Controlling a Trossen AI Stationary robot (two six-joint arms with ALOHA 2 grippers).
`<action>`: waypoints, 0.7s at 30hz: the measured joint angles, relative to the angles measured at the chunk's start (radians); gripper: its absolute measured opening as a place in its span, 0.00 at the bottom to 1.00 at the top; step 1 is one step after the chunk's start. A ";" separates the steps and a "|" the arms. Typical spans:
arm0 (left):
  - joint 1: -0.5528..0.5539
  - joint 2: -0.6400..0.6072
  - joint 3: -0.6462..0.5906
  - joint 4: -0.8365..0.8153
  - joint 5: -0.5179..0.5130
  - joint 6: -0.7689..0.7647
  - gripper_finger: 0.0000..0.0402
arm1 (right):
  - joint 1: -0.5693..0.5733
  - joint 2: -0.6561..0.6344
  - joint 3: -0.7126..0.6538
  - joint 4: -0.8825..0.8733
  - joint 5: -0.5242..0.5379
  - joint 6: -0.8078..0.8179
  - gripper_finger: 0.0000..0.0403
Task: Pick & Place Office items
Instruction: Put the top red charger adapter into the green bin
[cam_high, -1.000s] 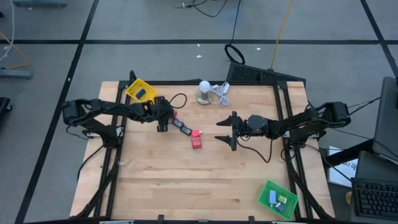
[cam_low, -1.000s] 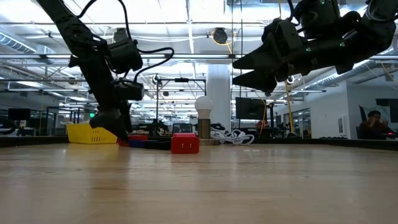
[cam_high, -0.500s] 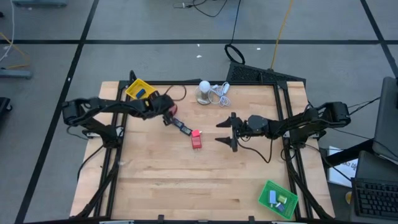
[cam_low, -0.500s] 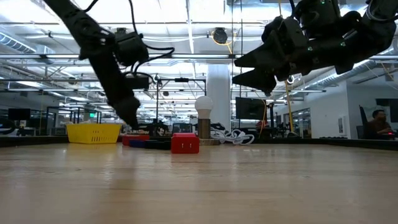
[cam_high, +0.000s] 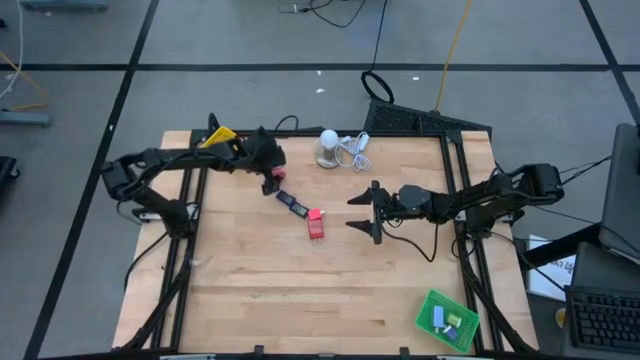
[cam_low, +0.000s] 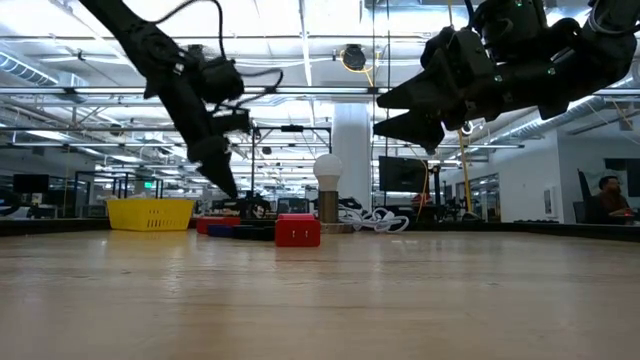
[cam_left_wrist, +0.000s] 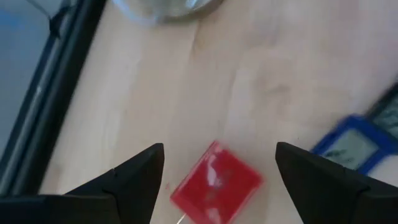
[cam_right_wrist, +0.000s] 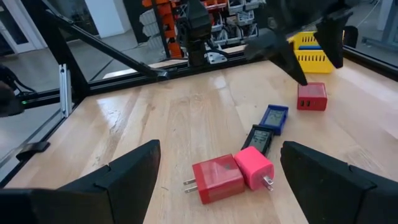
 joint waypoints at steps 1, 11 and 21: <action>0.009 0.013 0.000 -0.004 -0.001 -0.001 0.76 | 0.000 0.000 0.000 0.000 0.000 0.000 0.79; 0.021 0.184 0.002 0.001 0.023 0.003 0.77 | 0.000 0.000 0.000 -0.003 0.000 0.011 0.79; -0.020 0.147 -0.001 -0.086 -0.107 -0.063 0.77 | 0.000 0.000 0.000 -0.017 -0.001 0.006 0.79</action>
